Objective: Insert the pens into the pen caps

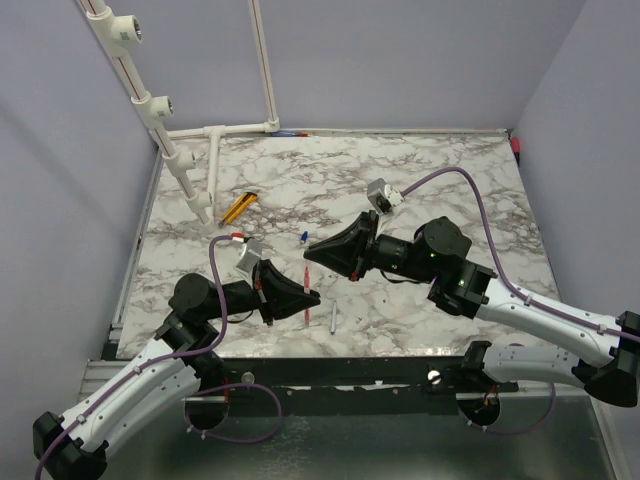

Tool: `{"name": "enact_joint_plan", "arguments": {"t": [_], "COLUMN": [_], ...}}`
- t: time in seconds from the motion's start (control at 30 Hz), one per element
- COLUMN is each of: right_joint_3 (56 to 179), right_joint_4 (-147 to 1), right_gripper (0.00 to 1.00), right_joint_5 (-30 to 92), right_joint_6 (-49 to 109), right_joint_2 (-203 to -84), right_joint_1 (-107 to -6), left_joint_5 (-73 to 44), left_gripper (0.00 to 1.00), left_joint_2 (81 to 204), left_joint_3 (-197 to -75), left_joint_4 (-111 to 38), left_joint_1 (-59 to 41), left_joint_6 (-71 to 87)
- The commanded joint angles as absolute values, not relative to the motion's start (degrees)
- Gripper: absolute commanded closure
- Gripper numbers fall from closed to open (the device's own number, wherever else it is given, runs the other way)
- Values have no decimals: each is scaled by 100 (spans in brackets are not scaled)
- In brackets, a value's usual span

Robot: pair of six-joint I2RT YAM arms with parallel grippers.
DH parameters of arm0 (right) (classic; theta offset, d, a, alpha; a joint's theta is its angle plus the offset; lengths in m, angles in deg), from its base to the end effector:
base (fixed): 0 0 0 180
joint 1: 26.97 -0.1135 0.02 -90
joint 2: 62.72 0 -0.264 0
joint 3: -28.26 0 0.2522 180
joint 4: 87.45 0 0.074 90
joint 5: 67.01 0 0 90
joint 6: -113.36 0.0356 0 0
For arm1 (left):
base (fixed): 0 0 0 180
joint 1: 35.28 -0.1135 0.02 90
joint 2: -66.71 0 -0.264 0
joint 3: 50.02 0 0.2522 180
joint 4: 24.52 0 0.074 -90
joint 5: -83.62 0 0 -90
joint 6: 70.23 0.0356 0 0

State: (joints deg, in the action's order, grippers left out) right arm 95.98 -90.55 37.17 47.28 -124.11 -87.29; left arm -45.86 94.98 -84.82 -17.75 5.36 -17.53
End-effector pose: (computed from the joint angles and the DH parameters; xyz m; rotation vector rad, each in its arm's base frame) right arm 0.1169 0.2226 0.3909 -0.6986 1.3981 1.3663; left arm 0.0891 -0.1063 0.2906 0.6992 1.4294 -1.5562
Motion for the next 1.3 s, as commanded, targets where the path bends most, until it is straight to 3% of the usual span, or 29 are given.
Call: {"name": "enact_joint_plan", "arguments": {"t": [0.0, 1.27], "right_joint_3": [9596, 9280], "right_joint_4": [-9008, -8947], "right_gripper": [99, 99], "right_joint_5": [3656, 3326], "right_joint_6": [4665, 4727], "right_joint_2": [-12404, -12465], "right_joint_1": [-8780, -8971], "left_joint_5": [-4574, -4544], "left_gripper": [100, 100], "left_joint_2": [9453, 9402], "left_joint_3": [-8452, -8441], "left_joint_4": [-1622, -1622], "left_joint_1": [563, 576], "left_joint_6": [-1741, -1741]}}
